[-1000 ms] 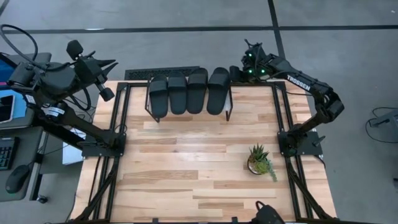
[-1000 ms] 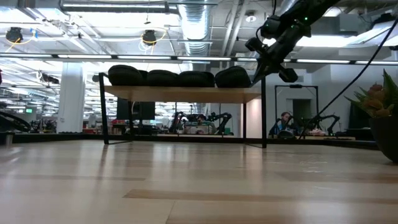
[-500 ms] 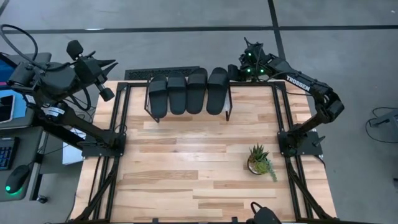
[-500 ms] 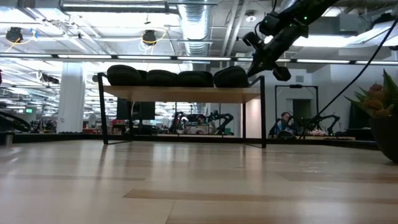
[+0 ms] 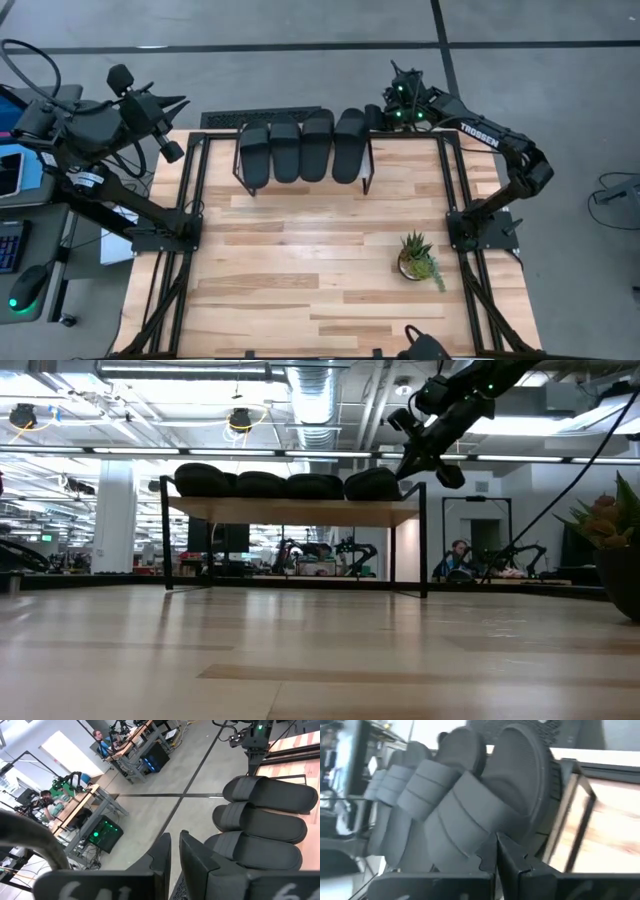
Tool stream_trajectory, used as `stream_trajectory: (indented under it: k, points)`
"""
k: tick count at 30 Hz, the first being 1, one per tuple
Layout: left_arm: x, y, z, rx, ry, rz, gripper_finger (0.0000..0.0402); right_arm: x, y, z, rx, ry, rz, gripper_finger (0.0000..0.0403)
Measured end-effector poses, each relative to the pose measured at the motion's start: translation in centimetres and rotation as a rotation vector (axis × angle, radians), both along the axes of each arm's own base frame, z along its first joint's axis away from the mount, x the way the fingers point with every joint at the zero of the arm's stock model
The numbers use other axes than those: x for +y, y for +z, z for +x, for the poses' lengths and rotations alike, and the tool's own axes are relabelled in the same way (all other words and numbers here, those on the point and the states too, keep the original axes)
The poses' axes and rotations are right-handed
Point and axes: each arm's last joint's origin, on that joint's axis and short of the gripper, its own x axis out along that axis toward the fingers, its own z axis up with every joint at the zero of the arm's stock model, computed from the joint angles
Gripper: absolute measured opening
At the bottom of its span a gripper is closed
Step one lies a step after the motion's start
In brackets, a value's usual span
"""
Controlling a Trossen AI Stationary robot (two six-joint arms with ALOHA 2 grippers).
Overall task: Pick and place slides into the shelf
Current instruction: Put the black slipper on the shelf
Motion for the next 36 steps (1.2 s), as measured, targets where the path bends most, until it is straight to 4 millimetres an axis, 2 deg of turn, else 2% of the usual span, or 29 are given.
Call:
stream_trajectory:
  k: [10,29,33,36]
  points:
    - [0.0,0.0,0.0,-0.007,0.003,-0.006,0.0029,-0.2,-0.5,-0.7,0.105,-0.092,-0.018,0.0]
    - [0.0,0.0,0.0,-0.009,0.003,-0.008,0.0029,-0.6,-0.8,-1.3,0.142,-0.118,-0.012,0.0]
    - [0.0,0.0,0.0,-0.009,0.003,-0.008,0.0029,-0.9,-1.6,-0.8,0.165,-0.115,0.006,0.0]
    - [0.0,0.0,0.0,-0.011,0.004,-0.01,0.0029,-1.1,-1.8,0.3,0.164,-0.098,-0.002,0.0]
